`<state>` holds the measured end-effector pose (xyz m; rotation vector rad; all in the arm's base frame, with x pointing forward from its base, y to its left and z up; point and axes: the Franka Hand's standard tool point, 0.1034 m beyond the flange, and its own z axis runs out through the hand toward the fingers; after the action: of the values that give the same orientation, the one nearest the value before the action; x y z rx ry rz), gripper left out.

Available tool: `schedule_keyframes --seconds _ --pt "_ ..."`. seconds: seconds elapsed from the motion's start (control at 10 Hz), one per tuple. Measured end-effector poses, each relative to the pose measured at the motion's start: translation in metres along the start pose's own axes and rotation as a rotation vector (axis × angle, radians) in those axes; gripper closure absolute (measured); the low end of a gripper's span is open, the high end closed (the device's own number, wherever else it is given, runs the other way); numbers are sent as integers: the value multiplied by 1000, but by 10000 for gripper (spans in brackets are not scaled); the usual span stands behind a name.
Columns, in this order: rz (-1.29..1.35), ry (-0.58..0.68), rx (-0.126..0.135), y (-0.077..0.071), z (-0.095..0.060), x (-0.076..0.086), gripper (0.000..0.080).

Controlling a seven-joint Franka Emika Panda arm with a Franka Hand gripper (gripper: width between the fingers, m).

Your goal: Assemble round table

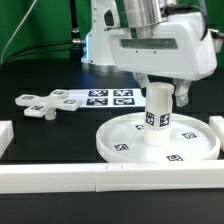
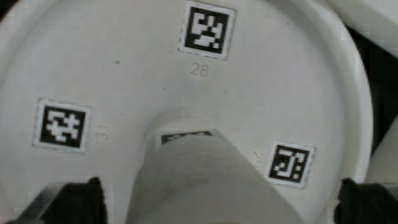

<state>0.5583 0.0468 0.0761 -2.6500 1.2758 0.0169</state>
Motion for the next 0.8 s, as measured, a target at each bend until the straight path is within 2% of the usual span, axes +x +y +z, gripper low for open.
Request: schedule_keyframes --seconds 0.5,0.7,0.8 --pt "-318 0 -2 1 0 1 150" --pt "-563 17 -40 -2 -1 -1 150" --pt "-674 20 -50 -4 -2 0 150"
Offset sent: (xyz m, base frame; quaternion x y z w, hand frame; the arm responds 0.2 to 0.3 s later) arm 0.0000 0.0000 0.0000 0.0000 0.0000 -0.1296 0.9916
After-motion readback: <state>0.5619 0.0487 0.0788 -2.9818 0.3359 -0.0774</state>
